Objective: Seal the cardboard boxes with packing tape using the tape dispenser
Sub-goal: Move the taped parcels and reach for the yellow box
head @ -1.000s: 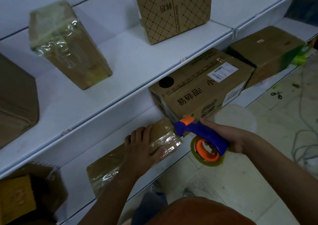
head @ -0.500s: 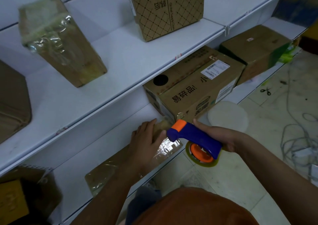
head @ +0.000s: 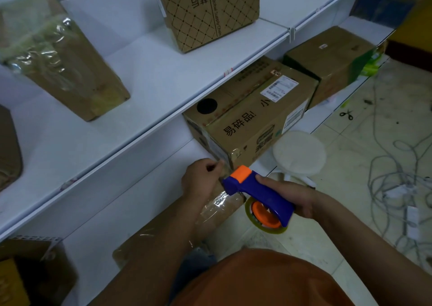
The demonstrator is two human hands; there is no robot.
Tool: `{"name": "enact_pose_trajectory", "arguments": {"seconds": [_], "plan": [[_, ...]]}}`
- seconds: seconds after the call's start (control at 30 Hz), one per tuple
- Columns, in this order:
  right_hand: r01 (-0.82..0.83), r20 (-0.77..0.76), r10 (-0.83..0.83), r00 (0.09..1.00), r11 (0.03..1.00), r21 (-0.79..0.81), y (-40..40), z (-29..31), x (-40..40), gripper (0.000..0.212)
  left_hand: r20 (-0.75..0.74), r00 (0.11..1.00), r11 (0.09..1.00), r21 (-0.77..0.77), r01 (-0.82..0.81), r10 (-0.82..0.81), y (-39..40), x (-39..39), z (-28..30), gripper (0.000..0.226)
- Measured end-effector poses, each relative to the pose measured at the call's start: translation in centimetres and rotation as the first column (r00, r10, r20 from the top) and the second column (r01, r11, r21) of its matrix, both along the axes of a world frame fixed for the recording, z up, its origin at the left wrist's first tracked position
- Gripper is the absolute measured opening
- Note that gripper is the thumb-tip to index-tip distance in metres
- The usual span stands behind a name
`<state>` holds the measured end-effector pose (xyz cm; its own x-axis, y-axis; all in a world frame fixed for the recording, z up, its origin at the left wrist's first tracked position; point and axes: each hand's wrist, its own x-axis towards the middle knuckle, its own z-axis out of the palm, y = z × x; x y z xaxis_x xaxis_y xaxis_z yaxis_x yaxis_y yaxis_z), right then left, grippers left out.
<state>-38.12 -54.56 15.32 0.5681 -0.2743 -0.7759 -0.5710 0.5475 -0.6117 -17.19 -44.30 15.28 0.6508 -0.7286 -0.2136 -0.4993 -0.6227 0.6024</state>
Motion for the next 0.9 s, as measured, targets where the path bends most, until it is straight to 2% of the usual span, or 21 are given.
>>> {"name": "enact_pose_trajectory", "arguments": {"seconds": [0.17,0.3,0.4,0.47,0.73,0.9], "plan": [[0.016,-0.002,-0.016,1.0,1.0,-0.005,0.2,0.0,-0.6,0.062,-0.1,0.989,0.988,-0.092,-0.121,0.112,-0.7,-0.5,-0.9,0.036],[0.034,-0.015,-0.035,0.999,0.999,-0.026,0.4,-0.2,-1.6,0.062,-0.111,0.974,0.957,-0.192,-0.218,0.199,-0.5,0.0,-0.9,0.026],[0.047,-0.01,-0.048,0.999,0.999,-0.012,0.4,-0.2,-2.4,0.063,-0.067,0.983,0.945,-0.27,-0.184,0.172,-0.5,-0.1,-0.5,0.011],[0.044,-0.006,-0.044,0.999,0.999,-0.006,0.4,-0.1,-2.4,0.062,-0.021,0.99,0.945,-0.296,-0.14,0.14,-0.5,-0.2,-0.5,0.01],[-0.123,-0.091,0.114,0.989,0.988,-0.091,-1.3,0.6,-4.0,0.066,0.156,0.981,0.963,-0.257,-0.076,0.119,-1.0,2.0,-0.3,0.021],[-0.202,-0.166,0.18,0.969,0.971,-0.128,-2.0,0.2,-4.6,0.064,0.163,0.976,0.975,-0.188,-0.116,0.147,-1.4,3.2,-0.3,0.02]]}}
